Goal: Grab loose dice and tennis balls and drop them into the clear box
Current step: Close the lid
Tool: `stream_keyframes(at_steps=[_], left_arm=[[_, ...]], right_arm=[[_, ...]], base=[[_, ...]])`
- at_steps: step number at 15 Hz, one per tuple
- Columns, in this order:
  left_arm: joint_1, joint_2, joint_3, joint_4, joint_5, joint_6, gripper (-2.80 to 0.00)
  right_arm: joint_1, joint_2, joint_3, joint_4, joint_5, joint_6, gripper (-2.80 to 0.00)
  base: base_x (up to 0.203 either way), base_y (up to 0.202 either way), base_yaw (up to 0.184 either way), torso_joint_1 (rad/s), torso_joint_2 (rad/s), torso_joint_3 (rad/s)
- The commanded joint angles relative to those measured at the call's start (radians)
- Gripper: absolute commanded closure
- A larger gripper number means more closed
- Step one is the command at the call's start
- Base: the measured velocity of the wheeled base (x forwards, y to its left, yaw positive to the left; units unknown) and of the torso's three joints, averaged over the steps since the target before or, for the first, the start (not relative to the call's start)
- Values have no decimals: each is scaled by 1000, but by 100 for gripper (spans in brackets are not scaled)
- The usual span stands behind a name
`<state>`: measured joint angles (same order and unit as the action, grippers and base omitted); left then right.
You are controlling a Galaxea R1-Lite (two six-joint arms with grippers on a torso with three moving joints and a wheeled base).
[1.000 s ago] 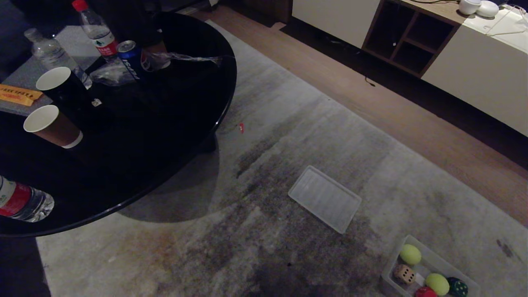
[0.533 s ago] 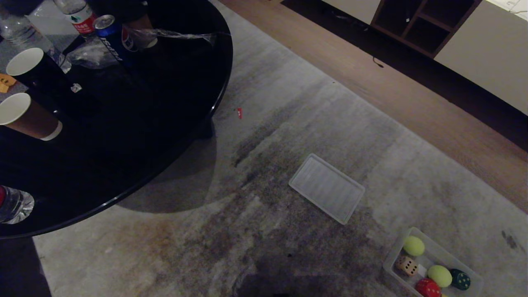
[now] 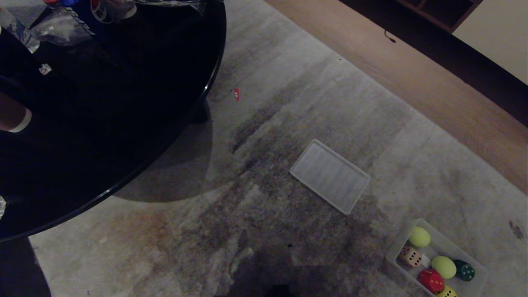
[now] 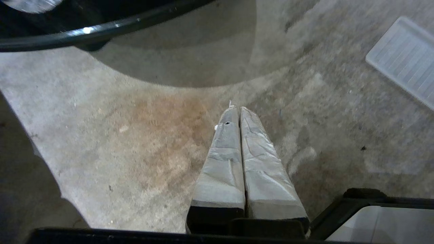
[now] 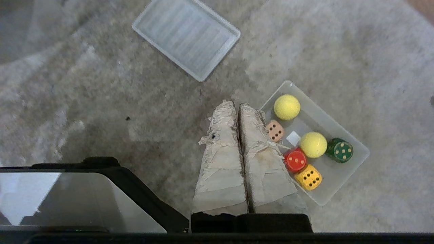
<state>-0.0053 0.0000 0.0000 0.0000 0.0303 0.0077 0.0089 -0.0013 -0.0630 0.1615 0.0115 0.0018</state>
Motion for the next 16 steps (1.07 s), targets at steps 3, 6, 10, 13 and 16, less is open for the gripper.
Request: stream_keyframes(at_steps=[3, 6, 10, 13, 16], left_arm=[[1, 2, 2, 0, 0, 0, 0], [1, 2, 2, 0, 0, 0, 0], [-1, 2, 2, 0, 0, 0, 0], [0, 2, 2, 0, 0, 0, 0], [0, 2, 2, 0, 0, 0, 0]], right_arm=[[0, 1, 0, 1, 1, 0, 0], [0, 1, 0, 1, 1, 0, 0], [0, 1, 0, 1, 1, 0, 0], [0, 1, 0, 1, 1, 0, 0], [0, 1, 0, 1, 1, -2, 0]], base=[[0, 0, 0, 4, 5, -196], [0, 0, 0, 3, 7, -197], [0, 0, 0, 4, 3, -198], [0, 0, 0, 2, 6, -199], [0, 0, 0, 1, 2, -196]])
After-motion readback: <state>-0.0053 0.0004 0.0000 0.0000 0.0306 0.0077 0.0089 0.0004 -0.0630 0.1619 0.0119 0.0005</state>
